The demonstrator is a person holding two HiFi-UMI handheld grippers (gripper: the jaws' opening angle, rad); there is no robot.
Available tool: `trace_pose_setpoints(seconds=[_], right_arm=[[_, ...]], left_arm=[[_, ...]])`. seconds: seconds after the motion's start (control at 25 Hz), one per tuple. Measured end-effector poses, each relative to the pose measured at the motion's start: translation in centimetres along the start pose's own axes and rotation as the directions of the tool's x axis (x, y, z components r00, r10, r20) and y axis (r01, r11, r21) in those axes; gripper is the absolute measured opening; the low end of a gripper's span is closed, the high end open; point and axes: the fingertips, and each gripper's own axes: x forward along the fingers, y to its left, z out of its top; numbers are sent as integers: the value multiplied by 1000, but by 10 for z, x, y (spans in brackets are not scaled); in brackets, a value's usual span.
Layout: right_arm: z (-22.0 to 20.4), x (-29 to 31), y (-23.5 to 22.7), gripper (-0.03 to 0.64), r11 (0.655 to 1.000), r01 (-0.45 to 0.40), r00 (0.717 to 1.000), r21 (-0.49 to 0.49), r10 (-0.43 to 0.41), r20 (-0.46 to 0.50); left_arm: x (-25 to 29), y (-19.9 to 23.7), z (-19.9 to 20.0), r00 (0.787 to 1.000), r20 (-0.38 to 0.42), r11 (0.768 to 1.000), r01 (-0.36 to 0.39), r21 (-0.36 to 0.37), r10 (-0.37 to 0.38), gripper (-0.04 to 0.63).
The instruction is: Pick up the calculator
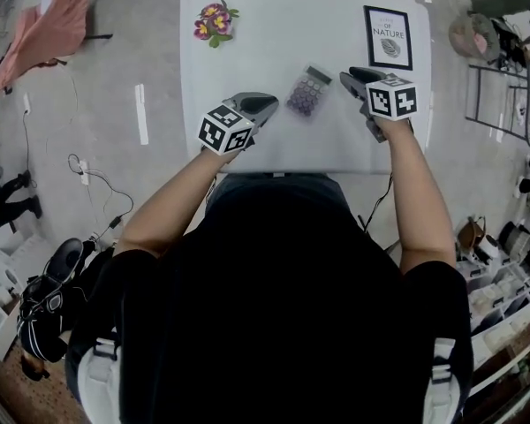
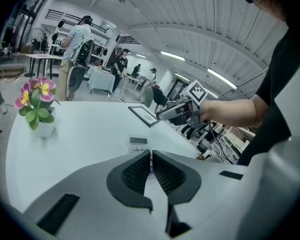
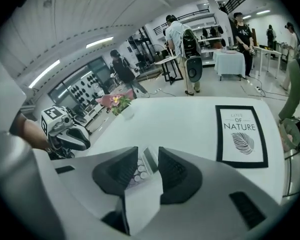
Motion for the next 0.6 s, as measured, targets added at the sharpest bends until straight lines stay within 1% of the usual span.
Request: trace_pose_setpoints(seconds=[0.12, 0.28, 0.48, 0.6], right_arm=[[-6, 21, -3, 144, 999, -41, 998, -23, 40, -49], [-15, 44, -12, 152, 996, -71, 992, -47, 65, -107], [-28, 70, -16, 166, 988, -144, 976, -53, 133, -171], [-29, 80, -24, 169, 983, -163, 968, -84, 143, -207]], left_arm=[[13, 3, -11, 1000, -15, 1000, -1, -30, 1, 32], [33, 1, -31, 999, -38, 997, 10, -73, -13, 31], [58, -1, -55, 998, -63, 989, 12, -145, -21, 31], [75, -2, -64, 997, -76, 985, 14, -173, -28, 32]])
